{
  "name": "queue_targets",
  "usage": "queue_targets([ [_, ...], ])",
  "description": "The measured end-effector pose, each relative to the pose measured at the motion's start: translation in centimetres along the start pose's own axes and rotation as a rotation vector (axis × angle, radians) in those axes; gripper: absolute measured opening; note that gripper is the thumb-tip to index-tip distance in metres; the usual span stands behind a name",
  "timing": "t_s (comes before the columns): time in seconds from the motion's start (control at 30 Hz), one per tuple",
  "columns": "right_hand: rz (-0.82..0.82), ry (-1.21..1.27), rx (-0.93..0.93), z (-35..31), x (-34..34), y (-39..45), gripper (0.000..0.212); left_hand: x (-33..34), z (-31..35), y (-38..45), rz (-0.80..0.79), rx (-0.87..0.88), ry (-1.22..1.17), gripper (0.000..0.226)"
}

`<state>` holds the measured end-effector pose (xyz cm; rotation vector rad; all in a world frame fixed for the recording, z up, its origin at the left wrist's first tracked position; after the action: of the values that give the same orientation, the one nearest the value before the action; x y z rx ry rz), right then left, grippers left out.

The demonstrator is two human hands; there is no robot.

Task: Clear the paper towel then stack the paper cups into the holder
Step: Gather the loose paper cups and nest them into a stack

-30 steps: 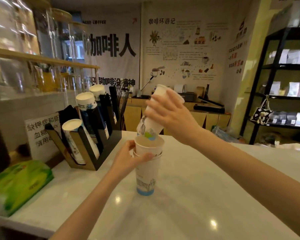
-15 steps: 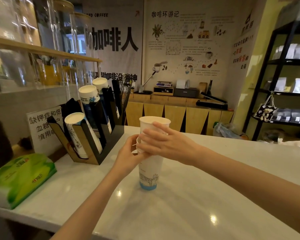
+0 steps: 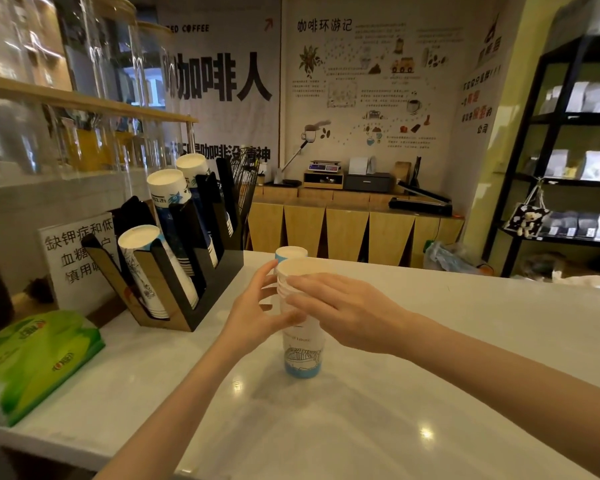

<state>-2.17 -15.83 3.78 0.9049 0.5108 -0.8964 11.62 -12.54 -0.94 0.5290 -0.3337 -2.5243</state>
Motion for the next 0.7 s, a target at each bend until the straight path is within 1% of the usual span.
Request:
queue_targets([
  [0.07,0.057,-0.003,0.014,0.4,-0.6,-0.2,0.054,0.2,0.2,0.2,-0.007,0.001,0.011,0.090],
  [0.1,0.075,0.029,0.063,0.9,-0.8,-0.3,0.054,0.2,0.3,0.2,-0.007,0.007,0.018,0.090],
  [0.2,0.091,0.228,0.332,3.0,-1.2,-1.0,0.060,0.3,0.7,0.3,-0.003,0.020,0.038,0.092],
  [0.23,0.071,0.341,0.456,3.8,-0.9,-1.5,0.067,0.4,0.8,0.3,-0.002,0.024,0.057,0.093],
  [0.33,-0.059,0.763,0.824,4.6,2.1,-3.3,0.100,0.2,1.5,0.2,0.016,0.091,0.166,0.094],
  [0.4,-0.124,1.004,0.966,3.5,4.7,-4.4,0.116,0.1,2.1,0.0,0.032,0.145,0.260,0.090],
  [0.47,-0.173,1.158,1.039,2.2,7.1,-4.9,0.122,0.1,2.7,-0.2,0.032,0.194,0.336,0.082],
  [0.53,-0.167,1.258,1.093,1.4,8.8,-5.0,0.120,0.4,3.2,-0.3,0.015,0.227,0.389,0.072],
  [0.6,-0.142,1.341,1.105,1.0,9.8,-4.8,0.115,0.9,3.3,-0.5,-0.002,0.244,0.430,0.061],
  [0.7,-0.145,1.392,1.101,0.3,11.0,-4.5,0.103,1.1,3.1,-0.4,0.001,0.230,0.446,0.051],
])
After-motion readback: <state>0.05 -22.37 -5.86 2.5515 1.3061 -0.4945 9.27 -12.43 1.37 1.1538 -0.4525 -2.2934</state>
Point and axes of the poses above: each hand's wrist, its own y-axis towards the middle knuckle, its own x-axis out of the palm, z = x × y, the point moved 5 cm from there along y, towards the middle knuckle, and after that the axes turned 3 degrees about -y, right-handed, at the moved point
